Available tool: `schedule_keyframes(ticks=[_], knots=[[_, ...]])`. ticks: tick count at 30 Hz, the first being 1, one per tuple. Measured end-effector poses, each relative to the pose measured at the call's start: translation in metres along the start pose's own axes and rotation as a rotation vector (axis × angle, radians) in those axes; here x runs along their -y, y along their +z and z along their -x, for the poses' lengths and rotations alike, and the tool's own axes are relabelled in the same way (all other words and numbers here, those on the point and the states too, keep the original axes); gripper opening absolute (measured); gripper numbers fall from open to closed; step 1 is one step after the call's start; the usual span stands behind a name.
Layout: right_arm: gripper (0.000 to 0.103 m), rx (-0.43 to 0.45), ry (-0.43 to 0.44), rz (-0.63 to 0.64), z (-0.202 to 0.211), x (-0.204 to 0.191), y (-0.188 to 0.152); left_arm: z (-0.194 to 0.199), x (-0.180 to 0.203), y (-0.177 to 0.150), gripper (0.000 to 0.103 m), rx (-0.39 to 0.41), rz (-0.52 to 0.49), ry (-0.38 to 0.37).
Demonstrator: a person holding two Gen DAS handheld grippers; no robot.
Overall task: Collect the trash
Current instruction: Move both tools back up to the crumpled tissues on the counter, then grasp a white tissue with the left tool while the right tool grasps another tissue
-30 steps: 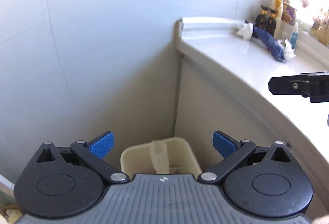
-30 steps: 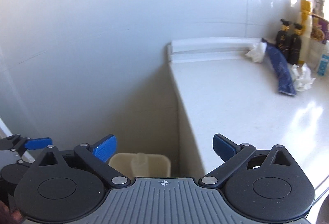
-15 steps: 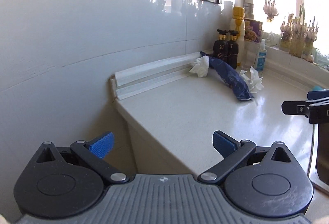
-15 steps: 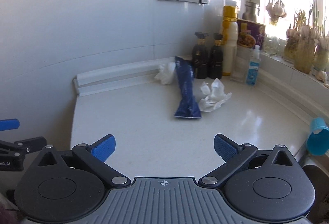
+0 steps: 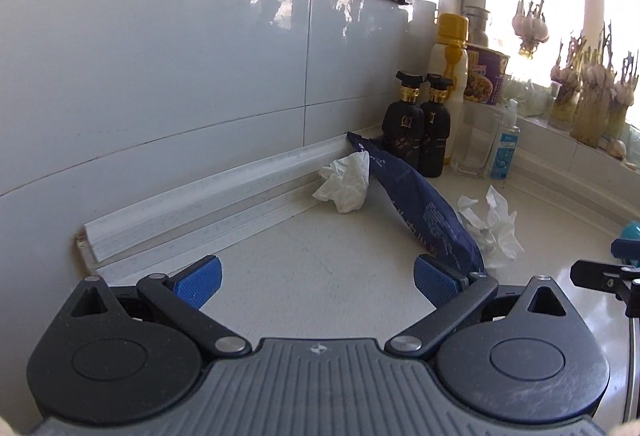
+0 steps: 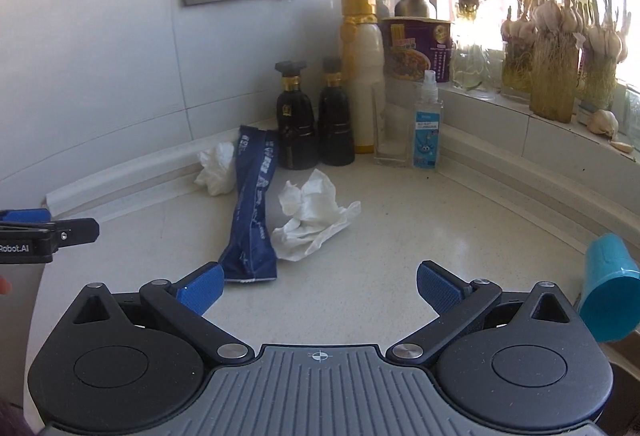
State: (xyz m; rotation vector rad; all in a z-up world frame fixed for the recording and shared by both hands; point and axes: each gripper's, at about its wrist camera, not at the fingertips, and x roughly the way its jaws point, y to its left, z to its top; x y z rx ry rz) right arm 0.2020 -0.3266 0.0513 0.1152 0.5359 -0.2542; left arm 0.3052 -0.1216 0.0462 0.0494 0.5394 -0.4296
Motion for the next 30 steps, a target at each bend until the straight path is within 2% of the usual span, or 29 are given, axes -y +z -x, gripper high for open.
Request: schedule_keyframes(ticks=[7, 10, 12, 16, 22, 26, 28, 30], knots=[[0.103, -0.014, -0.045, -0.067, -0.046, 0.011, 0.019, -0.058, 0.011, 0.02, 0.1, 0.004, 0.015, -0.003], [0.103, -0.037, -0.054, -0.083, -0.064, 0.013, 0.023, -0.078, 0.015, 0.026, 0.093, 0.002, -0.005, 0.021], [0.103, -0.051, -0.049, -0.089, -0.074, 0.013, 0.025, -0.089, 0.017, 0.03, 0.081, -0.005, -0.014, 0.026], [0.103, -0.063, -0.049, -0.092, -0.091, 0.012, 0.025, -0.106, 0.024, 0.037, 0.078, 0.015, -0.054, 0.013], [0.1, -0.073, -0.046, -0.106, -0.108, 0.012, 0.023, -0.128, 0.029, 0.038, 0.055, 0.003, -0.112, 0.039], [0.092, -0.08, -0.041, -0.096, -0.114, 0.01, 0.022, -0.138, 0.029, 0.039, 0.049, -0.008, -0.11, 0.03], [0.086, -0.086, -0.034, -0.09, -0.116, 0.009, 0.021, -0.144, 0.031, 0.04, 0.044, -0.045, -0.118, 0.026], [0.074, -0.091, -0.034, -0.083, -0.12, 0.007, 0.021, -0.147, 0.032, 0.041, 0.037, -0.051, -0.122, 0.03]])
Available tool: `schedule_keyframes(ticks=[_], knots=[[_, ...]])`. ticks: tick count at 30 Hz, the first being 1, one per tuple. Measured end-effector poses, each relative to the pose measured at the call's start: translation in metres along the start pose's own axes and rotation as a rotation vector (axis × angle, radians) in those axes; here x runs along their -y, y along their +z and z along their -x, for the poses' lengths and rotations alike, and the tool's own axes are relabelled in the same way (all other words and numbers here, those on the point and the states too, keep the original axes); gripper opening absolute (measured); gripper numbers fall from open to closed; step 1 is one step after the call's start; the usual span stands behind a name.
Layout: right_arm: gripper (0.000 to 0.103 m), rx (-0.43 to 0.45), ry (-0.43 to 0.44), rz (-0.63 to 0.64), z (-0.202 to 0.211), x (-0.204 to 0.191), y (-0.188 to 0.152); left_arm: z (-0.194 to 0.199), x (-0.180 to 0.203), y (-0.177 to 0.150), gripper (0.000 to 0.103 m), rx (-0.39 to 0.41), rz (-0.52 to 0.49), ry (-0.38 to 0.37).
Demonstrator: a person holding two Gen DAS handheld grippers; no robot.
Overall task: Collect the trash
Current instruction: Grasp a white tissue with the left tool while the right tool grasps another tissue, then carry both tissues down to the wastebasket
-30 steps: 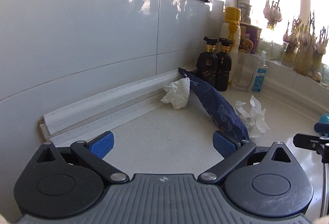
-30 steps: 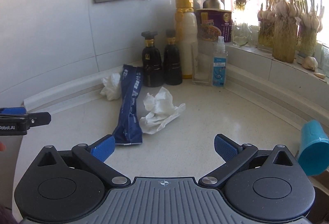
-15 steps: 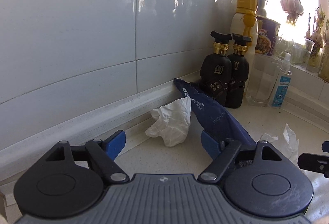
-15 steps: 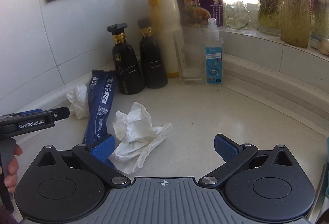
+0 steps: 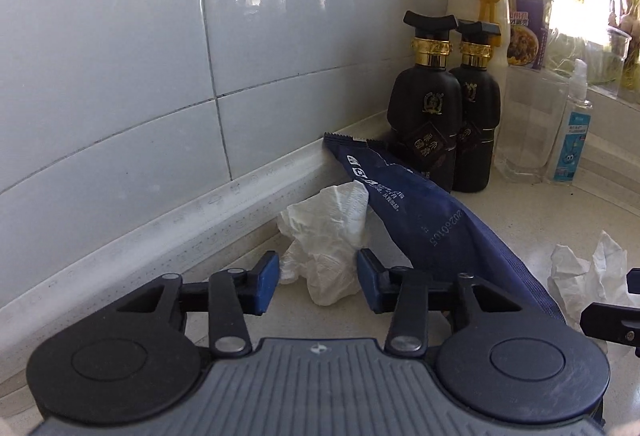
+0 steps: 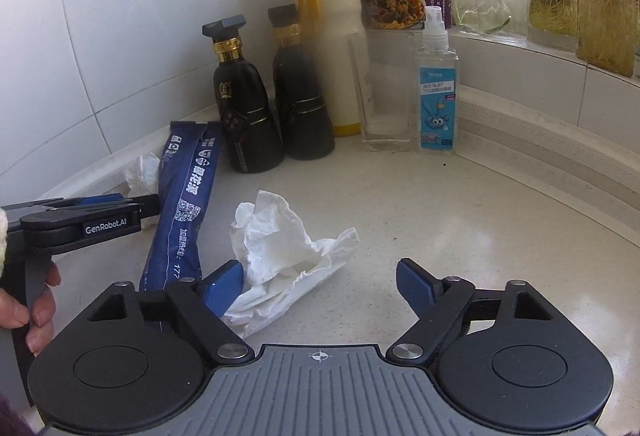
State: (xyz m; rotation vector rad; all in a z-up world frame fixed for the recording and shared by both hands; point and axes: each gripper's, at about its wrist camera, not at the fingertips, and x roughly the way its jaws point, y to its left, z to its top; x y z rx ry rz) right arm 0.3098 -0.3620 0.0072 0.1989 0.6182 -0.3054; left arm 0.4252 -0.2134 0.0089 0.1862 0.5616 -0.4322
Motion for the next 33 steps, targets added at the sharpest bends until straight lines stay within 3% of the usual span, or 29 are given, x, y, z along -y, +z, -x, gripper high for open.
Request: schedule_keyframes(ticks=[1, 5, 8, 12, 20, 33], knots=[[0.071, 0.0, -0.002, 0.002, -0.001, -0.001, 0.0, -0.001, 0.001, 0.001, 0.035, -0.002, -0.009, 0.005], [0.038, -0.002, 0.004, 0.002, -0.004, -0.001, 0.001, -0.005, 0.007, 0.003, 0.013, -0.024, -0.041, 0.01], [0.023, -0.002, 0.018, -0.001, -0.005, -0.001, 0.003, -0.006, 0.01, 0.004, 0.007, -0.032, -0.049, 0.023], [0.013, 0.0, 0.031, -0.009, -0.004, 0.0, 0.003, -0.005, 0.013, 0.006, 0.005, -0.043, -0.041, 0.035], [0.009, 0.003, 0.034, -0.039, 0.011, 0.001, 0.003, 0.013, 0.014, 0.006, 0.004, -0.06, -0.04, 0.05], [0.009, 0.015, 0.051, -0.042, 0.065, -0.005, -0.003, 0.074, 0.012, -0.011, 0.004, -0.085, -0.047, 0.052]])
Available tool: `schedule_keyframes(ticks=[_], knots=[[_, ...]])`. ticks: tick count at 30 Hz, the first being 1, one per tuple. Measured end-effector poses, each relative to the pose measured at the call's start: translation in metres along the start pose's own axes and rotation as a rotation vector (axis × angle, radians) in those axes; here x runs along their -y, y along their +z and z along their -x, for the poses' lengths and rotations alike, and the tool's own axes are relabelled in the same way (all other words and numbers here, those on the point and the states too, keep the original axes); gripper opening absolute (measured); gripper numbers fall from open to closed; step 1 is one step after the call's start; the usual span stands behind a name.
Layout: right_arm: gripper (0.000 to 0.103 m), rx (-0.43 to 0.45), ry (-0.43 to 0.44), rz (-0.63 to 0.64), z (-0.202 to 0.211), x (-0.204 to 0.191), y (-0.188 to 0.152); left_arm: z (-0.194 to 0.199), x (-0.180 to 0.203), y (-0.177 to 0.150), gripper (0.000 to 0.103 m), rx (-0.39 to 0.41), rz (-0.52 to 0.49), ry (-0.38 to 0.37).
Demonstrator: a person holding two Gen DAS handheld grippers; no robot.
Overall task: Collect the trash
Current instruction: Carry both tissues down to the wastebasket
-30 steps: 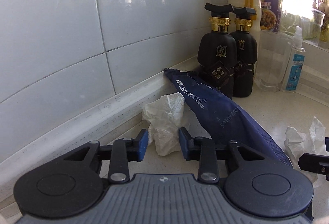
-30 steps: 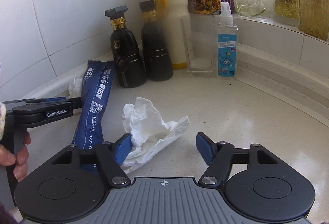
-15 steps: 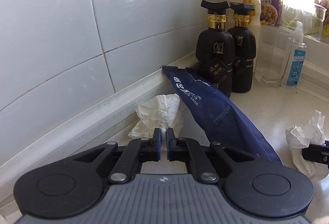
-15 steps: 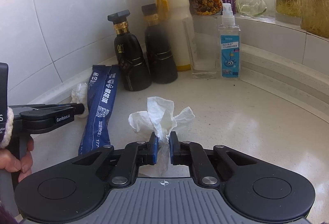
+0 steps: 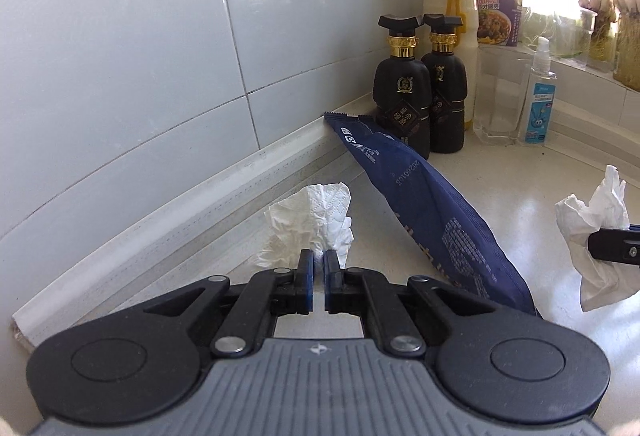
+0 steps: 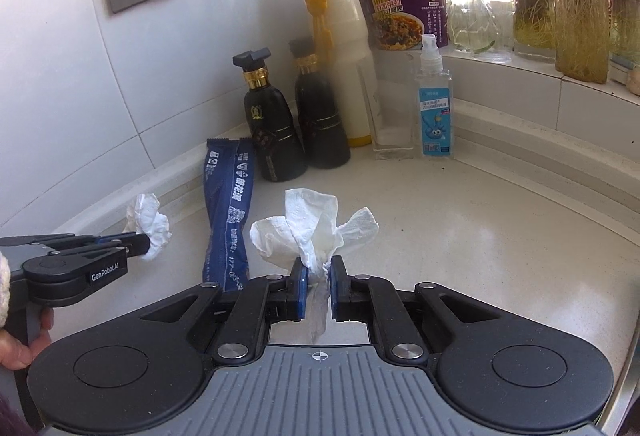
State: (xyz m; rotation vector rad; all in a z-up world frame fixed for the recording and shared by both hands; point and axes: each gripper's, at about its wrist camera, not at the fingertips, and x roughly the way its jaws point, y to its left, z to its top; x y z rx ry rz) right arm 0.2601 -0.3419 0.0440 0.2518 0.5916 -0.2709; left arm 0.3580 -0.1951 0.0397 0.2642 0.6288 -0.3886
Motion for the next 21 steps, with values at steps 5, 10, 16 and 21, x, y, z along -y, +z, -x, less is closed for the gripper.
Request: schedule_keyframes(ticks=[5, 10, 16, 21], knots=[[0.009, -0.007, 0.008, 0.007, 0.018, -0.005, -0.007, 0.027, -0.001, -0.009, 0.004, -0.004, 0.006, -0.013], [0.009, -0.018, 0.03, 0.002, 0.048, -0.012, -0.02, 0.053, -0.002, -0.02, 0.004, -0.016, 0.029, -0.026], [0.009, -0.052, 0.043, -0.009, 0.075, -0.015, -0.032, 0.081, 0.001, -0.039, 0.004, -0.034, 0.047, -0.041], [0.009, -0.066, 0.073, -0.037, 0.096, -0.014, -0.044, 0.103, -0.003, -0.055, 0.004, -0.045, 0.09, -0.057]])
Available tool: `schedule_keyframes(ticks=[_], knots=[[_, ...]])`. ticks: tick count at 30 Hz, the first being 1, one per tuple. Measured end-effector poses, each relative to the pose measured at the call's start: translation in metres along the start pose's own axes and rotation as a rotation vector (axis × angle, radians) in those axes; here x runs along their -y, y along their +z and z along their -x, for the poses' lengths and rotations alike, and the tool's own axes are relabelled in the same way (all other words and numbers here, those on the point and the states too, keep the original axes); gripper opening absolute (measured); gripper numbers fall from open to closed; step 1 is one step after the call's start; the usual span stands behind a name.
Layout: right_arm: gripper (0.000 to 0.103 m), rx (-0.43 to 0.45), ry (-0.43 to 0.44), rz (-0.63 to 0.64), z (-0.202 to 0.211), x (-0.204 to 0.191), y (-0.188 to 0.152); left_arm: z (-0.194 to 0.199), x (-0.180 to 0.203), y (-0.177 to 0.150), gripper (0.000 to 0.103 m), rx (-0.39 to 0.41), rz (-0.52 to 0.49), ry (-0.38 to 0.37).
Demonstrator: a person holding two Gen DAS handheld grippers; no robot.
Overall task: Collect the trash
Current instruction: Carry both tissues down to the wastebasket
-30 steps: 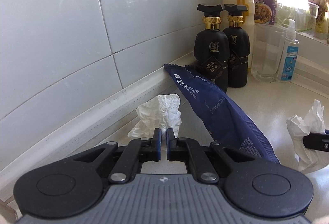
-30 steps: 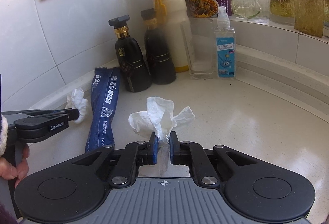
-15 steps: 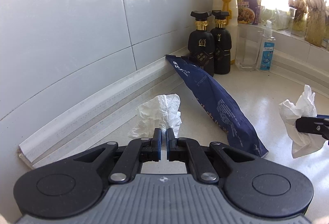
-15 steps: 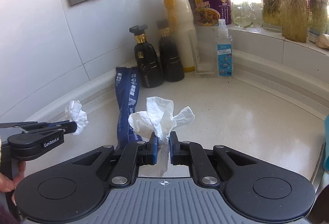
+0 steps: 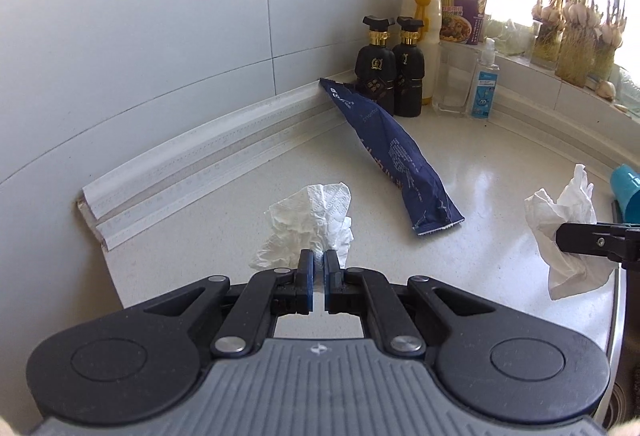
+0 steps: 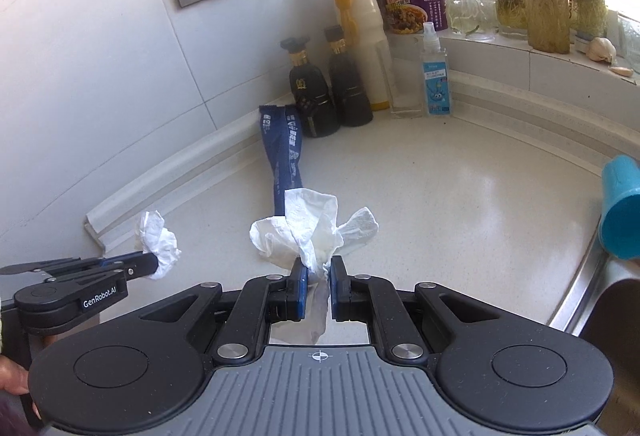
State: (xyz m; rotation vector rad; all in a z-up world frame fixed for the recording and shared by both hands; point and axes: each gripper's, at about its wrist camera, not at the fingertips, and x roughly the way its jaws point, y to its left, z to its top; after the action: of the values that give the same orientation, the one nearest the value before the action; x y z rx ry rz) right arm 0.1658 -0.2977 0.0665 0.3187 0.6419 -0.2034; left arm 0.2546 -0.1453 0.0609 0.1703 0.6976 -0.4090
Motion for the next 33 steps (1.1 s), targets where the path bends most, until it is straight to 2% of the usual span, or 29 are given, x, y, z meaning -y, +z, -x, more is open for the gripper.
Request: schedule_keyframes(ticks=[9, 15, 22, 33], knots=[[0.009, -0.037, 0.051, -0.012, 0.024, -0.015, -0.028, 0.043, -0.017, -0.032, 0.004, -0.002, 0.075, -0.052], [0.009, -0.044, 0.081, 0.057, 0.034, -0.048, -0.049, 0.067, -0.029, -0.054, 0.004, 0.0, 0.118, -0.061], [0.009, -0.059, 0.135, 0.138, 0.039, -0.092, -0.072, 0.097, -0.053, -0.081, 0.004, 0.02, 0.162, -0.039], [0.009, -0.079, 0.223, 0.291, 0.042, -0.171, -0.112, 0.123, -0.097, -0.129, 0.004, 0.023, 0.213, 0.044]])
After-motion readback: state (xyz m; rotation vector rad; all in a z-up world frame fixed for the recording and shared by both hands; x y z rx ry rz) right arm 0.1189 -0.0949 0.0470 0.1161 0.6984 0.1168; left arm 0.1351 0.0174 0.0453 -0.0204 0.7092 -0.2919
